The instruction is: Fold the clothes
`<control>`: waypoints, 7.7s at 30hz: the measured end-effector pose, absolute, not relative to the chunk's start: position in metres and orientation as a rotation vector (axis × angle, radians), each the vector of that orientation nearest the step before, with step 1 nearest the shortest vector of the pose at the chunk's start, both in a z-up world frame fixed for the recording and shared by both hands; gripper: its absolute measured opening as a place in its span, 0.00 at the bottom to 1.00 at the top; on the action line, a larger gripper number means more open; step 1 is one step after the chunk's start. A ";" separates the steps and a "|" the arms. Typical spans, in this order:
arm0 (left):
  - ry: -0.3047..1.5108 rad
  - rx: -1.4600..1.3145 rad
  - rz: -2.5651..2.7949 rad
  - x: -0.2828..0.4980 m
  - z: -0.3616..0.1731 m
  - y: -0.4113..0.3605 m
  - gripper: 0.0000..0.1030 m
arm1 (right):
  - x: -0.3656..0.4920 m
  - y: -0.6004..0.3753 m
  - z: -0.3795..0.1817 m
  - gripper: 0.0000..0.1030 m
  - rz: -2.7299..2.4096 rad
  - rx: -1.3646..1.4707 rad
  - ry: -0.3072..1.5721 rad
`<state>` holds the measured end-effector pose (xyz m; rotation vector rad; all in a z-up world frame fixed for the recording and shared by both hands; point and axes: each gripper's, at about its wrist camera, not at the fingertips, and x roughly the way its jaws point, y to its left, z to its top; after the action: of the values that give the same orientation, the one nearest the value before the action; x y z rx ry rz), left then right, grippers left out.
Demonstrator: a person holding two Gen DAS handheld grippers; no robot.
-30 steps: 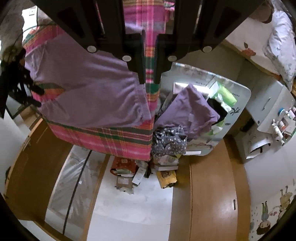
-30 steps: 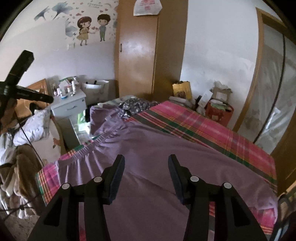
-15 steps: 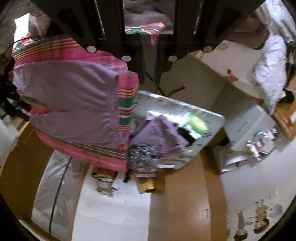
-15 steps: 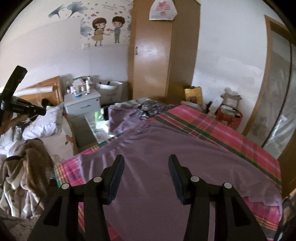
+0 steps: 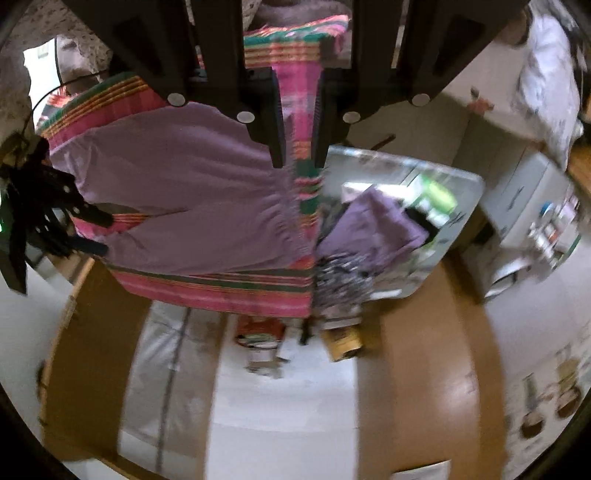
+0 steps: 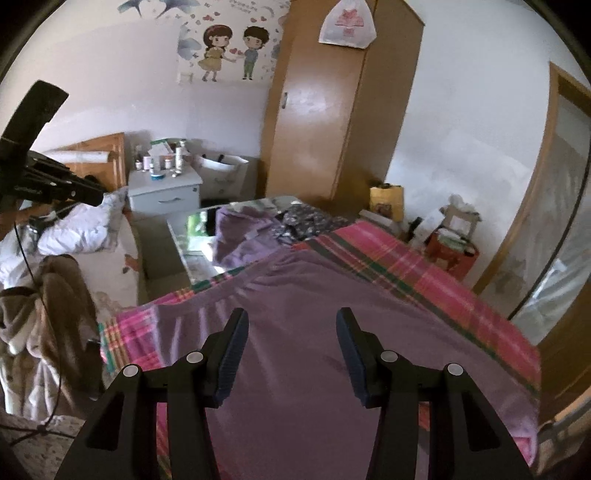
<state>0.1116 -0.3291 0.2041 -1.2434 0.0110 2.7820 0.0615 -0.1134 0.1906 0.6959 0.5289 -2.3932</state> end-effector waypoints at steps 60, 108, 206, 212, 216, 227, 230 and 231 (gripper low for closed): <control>0.334 -1.591 2.346 -0.262 0.022 -0.269 0.32 | -0.300 -0.054 0.033 0.53 -1.996 1.186 0.473; 0.322 -1.314 2.570 -0.232 0.056 -0.270 0.03 | -0.299 -0.057 0.051 0.41 -2.008 1.130 0.289; 0.396 -1.155 2.558 0.033 0.107 -0.262 0.04 | 0.070 -0.084 0.099 0.06 -2.325 0.929 0.616; 0.349 -1.177 2.543 0.052 0.087 -0.267 0.04 | 0.081 -0.084 0.079 0.06 -2.315 0.973 0.581; 0.326 -1.183 2.534 0.061 0.075 -0.270 0.04 | 0.085 -0.085 0.067 0.06 -2.308 1.002 0.557; 0.235 -1.213 2.530 0.073 0.051 -0.276 0.04 | 0.101 -0.088 0.048 0.06 -2.324 1.006 0.568; 0.240 -1.220 2.530 0.074 0.045 -0.276 0.04 | 0.108 -0.090 0.045 0.07 -2.344 0.981 0.599; 0.238 -1.222 2.529 0.075 0.043 -0.276 0.04 | 0.110 -0.091 0.043 0.07 -2.350 0.975 0.615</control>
<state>0.0745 -0.2757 0.0429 -1.2225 0.2380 2.5294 0.1097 -0.0915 0.0434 0.9750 0.6148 -2.3500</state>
